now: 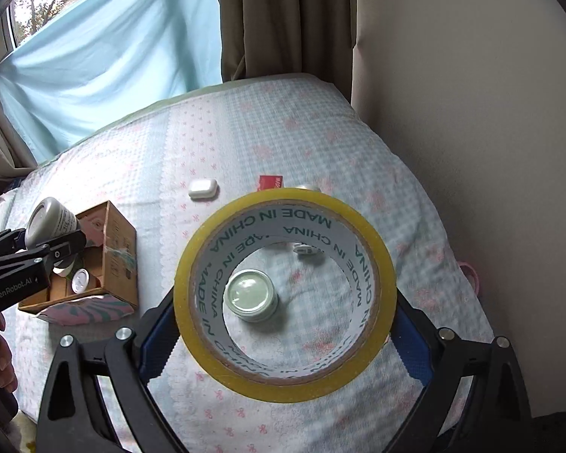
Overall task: Organize rigid objects
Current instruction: 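Carry tape roll and cream jar into the box and release both, then withdraw both tools from the box toward the remaining items, then grasp the white pill bottle with the right tool while the left grasps the white earbud case, then carry pill bottle and earbud case into the box and open both tools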
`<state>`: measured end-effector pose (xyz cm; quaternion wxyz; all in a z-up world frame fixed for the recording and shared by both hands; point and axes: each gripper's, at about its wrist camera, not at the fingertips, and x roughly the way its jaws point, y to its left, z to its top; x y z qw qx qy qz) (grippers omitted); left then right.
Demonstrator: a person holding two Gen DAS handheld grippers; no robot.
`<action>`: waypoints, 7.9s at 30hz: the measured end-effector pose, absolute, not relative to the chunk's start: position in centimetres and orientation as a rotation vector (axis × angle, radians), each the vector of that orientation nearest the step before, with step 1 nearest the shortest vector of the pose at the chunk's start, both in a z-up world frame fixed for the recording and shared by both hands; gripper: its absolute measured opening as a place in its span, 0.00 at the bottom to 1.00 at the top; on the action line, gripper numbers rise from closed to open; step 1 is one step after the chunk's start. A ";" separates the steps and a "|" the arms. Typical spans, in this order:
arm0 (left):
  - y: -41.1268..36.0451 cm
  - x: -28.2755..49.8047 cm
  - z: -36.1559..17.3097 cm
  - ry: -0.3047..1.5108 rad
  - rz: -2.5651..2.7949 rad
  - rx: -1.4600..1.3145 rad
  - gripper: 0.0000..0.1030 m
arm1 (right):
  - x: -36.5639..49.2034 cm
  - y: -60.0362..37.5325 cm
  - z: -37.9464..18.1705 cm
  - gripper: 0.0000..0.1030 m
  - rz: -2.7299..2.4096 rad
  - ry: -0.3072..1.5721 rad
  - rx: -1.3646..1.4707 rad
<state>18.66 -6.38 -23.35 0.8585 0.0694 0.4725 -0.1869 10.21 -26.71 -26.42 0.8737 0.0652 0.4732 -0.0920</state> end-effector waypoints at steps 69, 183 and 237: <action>20.7 30.1 -40.7 1.573 -0.128 -0.040 1.00 | 34.3 3.3 -41.3 1.00 0.202 1.606 0.305; -21.5 46.7 -49.4 1.533 -0.253 0.334 0.56 | 33.0 -36.3 -48.4 0.45 -0.206 1.501 0.244; 19.1 26.7 -24.9 1.315 -0.114 -0.010 0.56 | 25.0 -6.0 -23.5 0.45 0.128 1.254 0.317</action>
